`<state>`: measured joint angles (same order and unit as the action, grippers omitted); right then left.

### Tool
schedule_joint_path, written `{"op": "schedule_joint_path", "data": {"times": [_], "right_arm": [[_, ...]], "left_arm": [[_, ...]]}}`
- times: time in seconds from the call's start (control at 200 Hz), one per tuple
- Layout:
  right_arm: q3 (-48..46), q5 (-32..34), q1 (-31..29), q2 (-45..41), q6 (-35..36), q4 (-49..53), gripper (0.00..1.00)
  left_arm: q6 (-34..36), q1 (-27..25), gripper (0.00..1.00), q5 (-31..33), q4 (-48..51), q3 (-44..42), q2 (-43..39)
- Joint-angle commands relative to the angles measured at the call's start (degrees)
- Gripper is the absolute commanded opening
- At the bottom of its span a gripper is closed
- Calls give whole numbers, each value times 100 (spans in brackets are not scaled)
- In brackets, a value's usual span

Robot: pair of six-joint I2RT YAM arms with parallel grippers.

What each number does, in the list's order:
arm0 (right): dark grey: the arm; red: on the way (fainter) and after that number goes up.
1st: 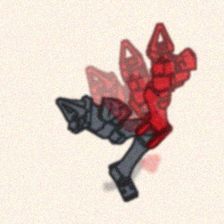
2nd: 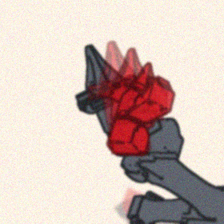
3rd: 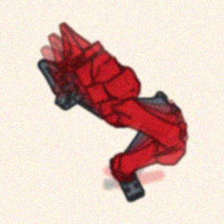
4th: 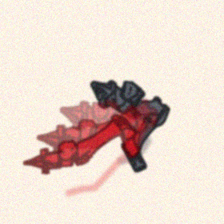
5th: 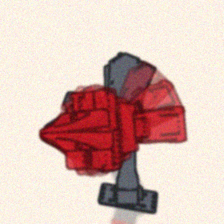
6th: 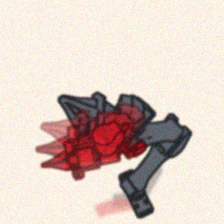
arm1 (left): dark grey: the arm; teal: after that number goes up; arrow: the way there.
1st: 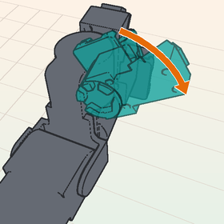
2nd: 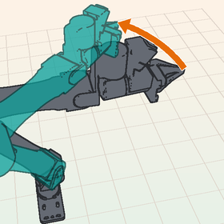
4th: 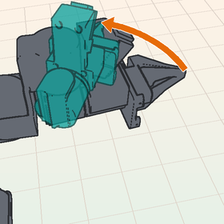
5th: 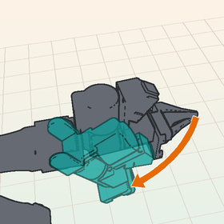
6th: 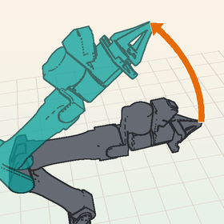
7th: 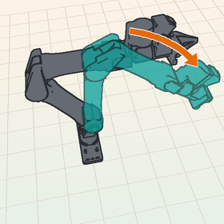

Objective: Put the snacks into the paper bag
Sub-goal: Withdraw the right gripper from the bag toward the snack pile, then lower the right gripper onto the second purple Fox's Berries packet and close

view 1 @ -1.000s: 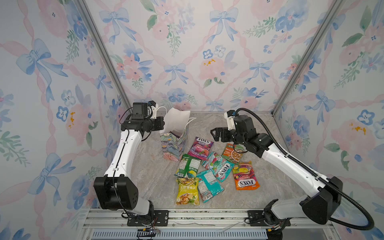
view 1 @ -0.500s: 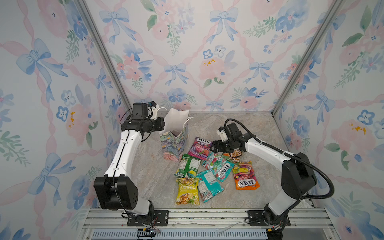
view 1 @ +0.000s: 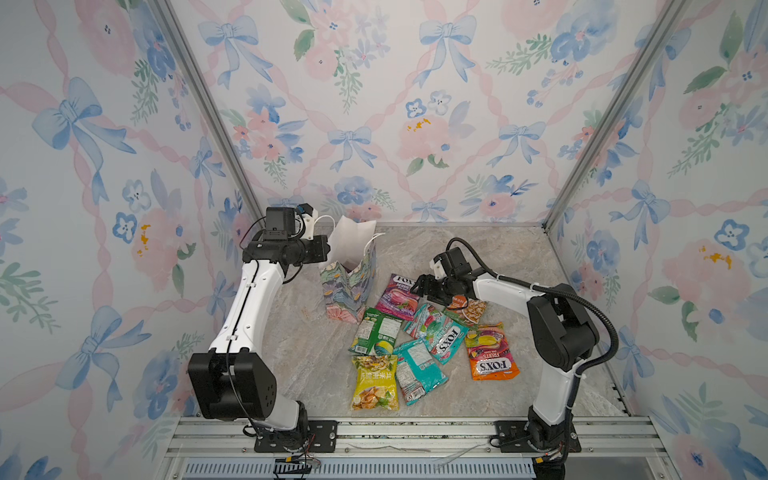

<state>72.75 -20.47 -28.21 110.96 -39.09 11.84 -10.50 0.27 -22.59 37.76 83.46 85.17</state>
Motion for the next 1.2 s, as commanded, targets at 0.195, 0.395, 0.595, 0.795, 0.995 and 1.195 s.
{"op": "schedule_joint_path", "data": {"times": [0.195,0.395,0.595,0.795,0.995,1.195], "right_arm": [[330,-163,37,491,-375,-379,72],[390,-330,6,706,-573,-632,68],[454,-430,-32,880,-763,-843,65],[384,-454,-36,954,-971,-1089,54],[260,-480,-27,869,-1104,-1282,28],[214,-485,8,669,-1173,-1386,7]], "left_arm": [[136,35,0,-158,30,-69,-97],[136,43,0,-201,30,-60,-81],[135,50,0,-228,29,-49,-99],[130,57,0,-261,30,-65,-105],[137,57,0,-307,34,-76,-118],[140,55,0,-321,30,-93,-147]]}}
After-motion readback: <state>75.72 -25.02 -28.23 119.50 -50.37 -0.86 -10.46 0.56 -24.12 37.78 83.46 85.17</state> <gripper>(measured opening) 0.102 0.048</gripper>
